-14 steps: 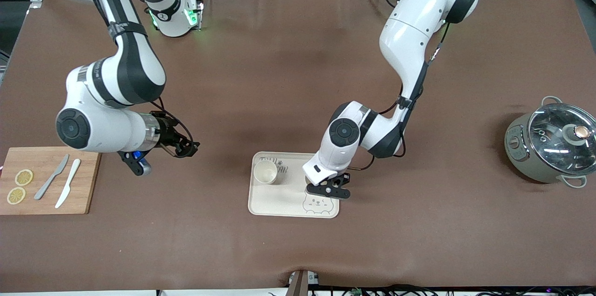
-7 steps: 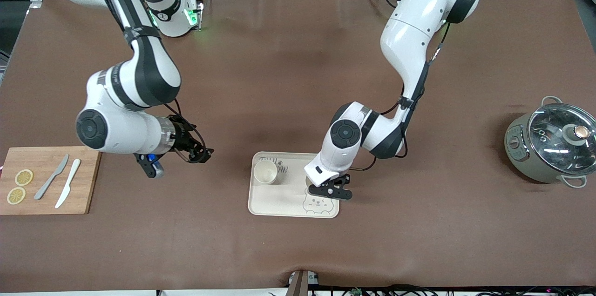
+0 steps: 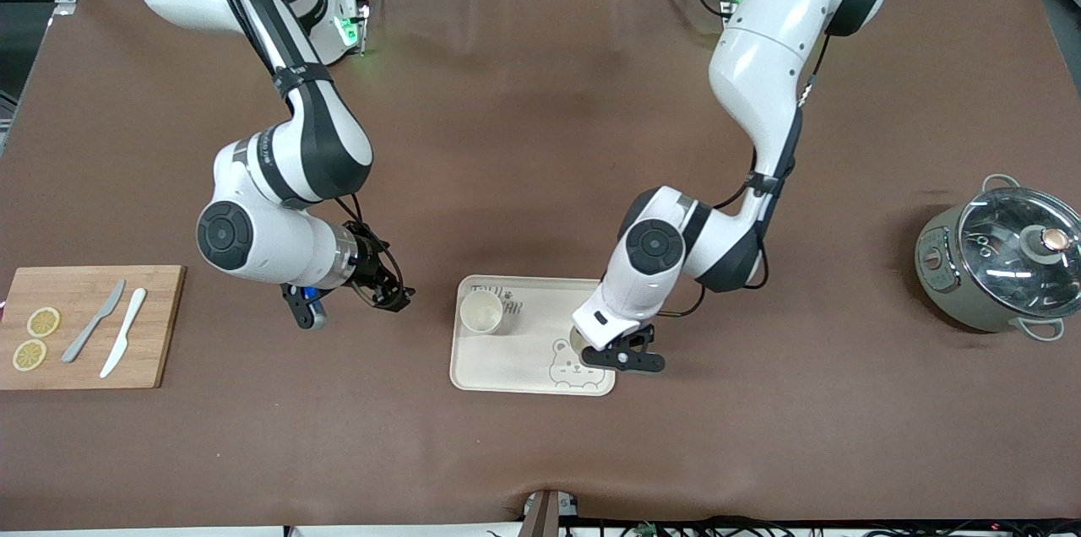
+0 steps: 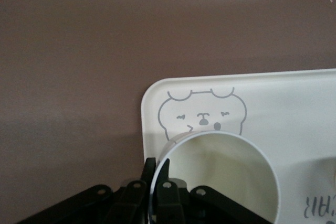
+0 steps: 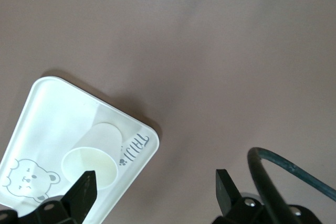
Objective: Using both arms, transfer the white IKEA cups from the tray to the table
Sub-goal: 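Lift the cup with the left gripper while the right gripper grasps the other cup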
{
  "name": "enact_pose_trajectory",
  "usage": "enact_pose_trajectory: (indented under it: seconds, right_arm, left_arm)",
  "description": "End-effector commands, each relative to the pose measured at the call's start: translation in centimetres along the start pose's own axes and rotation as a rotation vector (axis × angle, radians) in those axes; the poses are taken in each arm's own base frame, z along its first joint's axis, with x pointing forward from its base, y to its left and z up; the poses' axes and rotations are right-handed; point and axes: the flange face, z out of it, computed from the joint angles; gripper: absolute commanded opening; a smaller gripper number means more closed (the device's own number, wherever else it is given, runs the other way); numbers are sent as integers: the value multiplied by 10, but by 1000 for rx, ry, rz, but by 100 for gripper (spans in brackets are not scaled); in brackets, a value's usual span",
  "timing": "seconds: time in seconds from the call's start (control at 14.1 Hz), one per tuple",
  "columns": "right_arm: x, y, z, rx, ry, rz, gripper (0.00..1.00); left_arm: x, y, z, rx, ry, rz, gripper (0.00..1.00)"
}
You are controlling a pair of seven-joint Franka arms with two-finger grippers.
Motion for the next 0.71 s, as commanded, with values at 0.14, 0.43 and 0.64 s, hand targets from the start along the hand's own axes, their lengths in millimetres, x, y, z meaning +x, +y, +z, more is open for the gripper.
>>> enact_pose_trajectory:
  seconds: [0.14,0.43,0.64]
  right_arm:
    - [-16,-16,16,39,4,61,100]
    - [-32,-28,37,84,23,144,100]
    - [-53,-36,60,106,38,158,100]
  left_arm:
    - [-22,-54,-66,-69,-62,-4,0]
    - [-60,-92,-98,-75,-14,12,0]
    - [-84,-105,-113,-55,-18,17,0]
